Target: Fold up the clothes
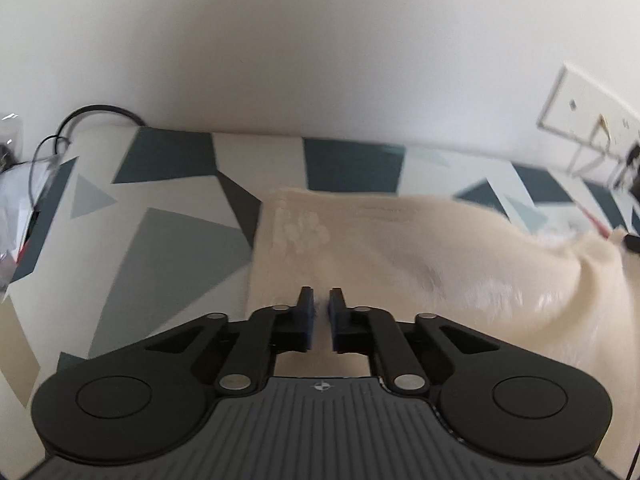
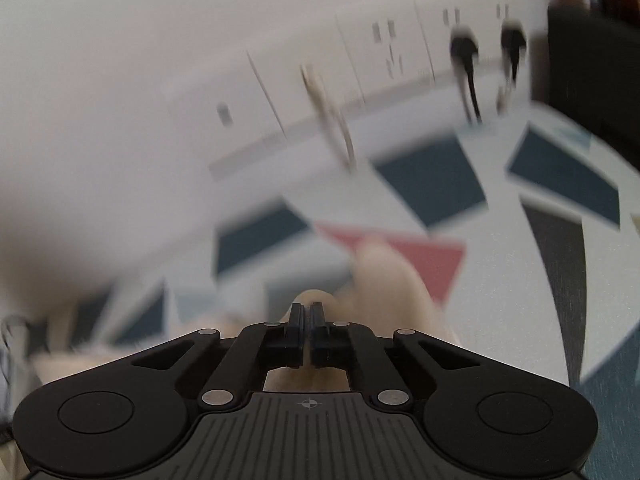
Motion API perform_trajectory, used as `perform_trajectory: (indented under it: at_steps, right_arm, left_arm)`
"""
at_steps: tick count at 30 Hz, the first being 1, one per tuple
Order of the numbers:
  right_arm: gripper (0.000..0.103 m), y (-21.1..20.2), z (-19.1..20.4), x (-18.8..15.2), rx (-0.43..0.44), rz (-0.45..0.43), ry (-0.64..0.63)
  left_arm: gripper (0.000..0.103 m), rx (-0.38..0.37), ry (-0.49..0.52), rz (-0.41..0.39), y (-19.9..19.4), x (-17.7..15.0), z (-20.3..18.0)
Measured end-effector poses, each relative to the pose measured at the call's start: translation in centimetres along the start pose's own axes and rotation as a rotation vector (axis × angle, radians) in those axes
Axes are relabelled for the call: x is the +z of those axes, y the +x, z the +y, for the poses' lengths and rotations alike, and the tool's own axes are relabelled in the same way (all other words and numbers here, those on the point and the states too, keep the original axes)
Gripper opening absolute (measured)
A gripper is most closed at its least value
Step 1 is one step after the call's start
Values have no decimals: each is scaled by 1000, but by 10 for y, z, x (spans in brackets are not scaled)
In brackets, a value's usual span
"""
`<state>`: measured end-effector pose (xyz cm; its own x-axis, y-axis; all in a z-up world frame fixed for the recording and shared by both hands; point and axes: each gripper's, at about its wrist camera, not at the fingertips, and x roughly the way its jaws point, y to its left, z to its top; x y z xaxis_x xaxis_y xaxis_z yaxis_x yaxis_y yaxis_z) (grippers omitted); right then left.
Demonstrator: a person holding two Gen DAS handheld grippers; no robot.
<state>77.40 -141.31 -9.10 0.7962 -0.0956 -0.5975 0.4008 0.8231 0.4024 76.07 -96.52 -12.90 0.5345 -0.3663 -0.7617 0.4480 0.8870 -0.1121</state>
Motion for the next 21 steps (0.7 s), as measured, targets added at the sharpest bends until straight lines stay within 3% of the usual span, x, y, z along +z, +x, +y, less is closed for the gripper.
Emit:
perform_trajectory:
  at_steps: [2, 4, 5, 6, 7, 9, 11, 13, 16, 19, 21]
  right_arm:
    - [4, -9, 5, 4, 29, -102, 0]
    - [13, -9, 8, 7, 26, -159, -4]
    - [44, -6, 8, 9, 19, -154, -3]
    - [66, -2, 7, 12, -8, -123, -1]
    - [65, -1, 6, 12, -37, -106, -8]
    - [62, -2, 4, 9, -77, -80, -34]
    - [62, -3, 3, 3, -97, -29, -61]
    - [62, -7, 11, -6, -67, 1, -108]
    - [62, -12, 38, -23, 35, 22, -239]
    - [61, -5, 73, -33, 91, 58, -405]
    - [60, 5, 85, -35, 98, 112, -431]
  left_arm:
    - [6, 31, -29, -32, -3, 1, 5]
    - [6, 57, -62, -48, -3, 2, 10]
    - [6, 70, -78, -44, -2, 2, 13]
    - [6, 75, -85, -38, -2, 3, 15]
    - [7, 74, -87, -32, -2, 3, 16]
    - [24, 64, -74, -20, -3, 4, 15]
    - [57, 43, -54, -25, -8, 3, 10]
    - [64, 4, -32, -47, -17, 5, 1]
    - [64, -100, 29, -54, -26, 12, -24]
    - [73, -234, 119, -20, -30, 16, -60]
    - [78, -289, 191, 11, -27, 13, -86]
